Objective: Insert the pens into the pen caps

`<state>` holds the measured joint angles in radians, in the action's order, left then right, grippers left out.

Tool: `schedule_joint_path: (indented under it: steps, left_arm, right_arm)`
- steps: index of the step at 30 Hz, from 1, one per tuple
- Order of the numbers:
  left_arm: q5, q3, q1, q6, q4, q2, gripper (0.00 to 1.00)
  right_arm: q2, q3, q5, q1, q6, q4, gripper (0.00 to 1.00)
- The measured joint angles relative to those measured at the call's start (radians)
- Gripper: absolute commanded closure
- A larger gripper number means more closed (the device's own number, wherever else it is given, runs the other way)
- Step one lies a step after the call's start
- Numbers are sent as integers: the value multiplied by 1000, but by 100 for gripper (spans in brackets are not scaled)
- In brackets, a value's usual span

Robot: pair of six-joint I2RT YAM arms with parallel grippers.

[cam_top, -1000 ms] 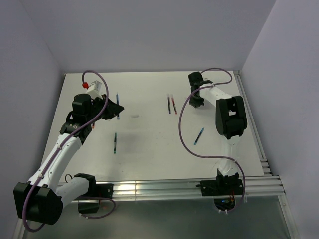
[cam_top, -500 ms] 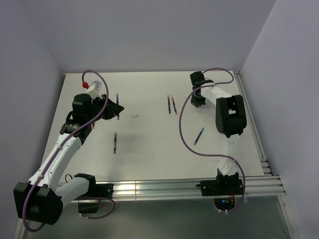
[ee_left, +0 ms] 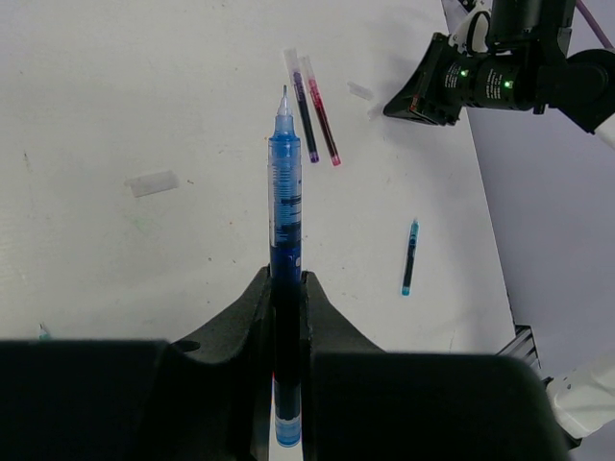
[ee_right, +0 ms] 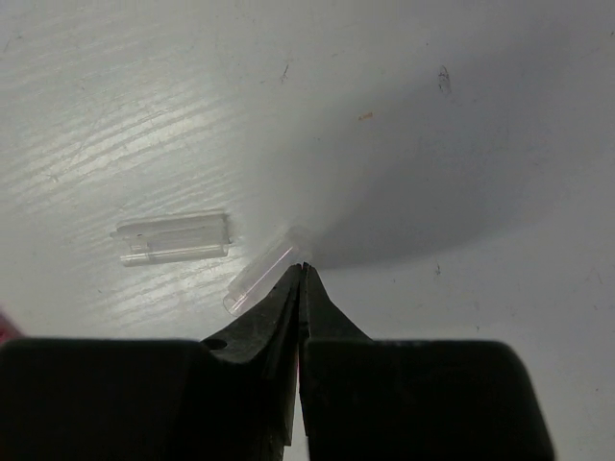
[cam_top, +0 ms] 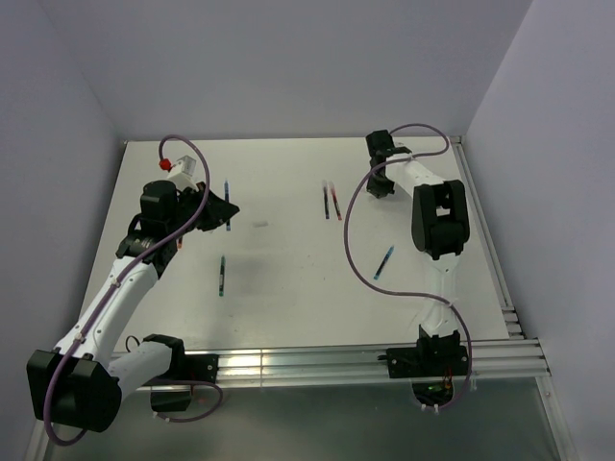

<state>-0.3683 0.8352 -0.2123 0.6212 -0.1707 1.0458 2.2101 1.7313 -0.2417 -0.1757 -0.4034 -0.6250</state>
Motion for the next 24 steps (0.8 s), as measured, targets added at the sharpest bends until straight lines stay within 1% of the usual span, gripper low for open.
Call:
schedule_joint_path:
  steps: [14,19,21,22,24]
  left_arm:
    - [0,0,14,0,0,11,100]
    - [0,0,18,0,0,13,100]
    - [0,0,18,0,0,13,100]
    - [0,0,18,0,0,13,100]
    - [0,0,18,0,0,13,100]
  right_arm:
    - [72,153,3,9,9,-52,93]
    - [85,159,2,9,8,-71,93]
    - [82,159,0,9,7,-71,90]
    - [79,159,-1,9,6,-72,86]
    - [73,158,-3,9,3,-74,82]
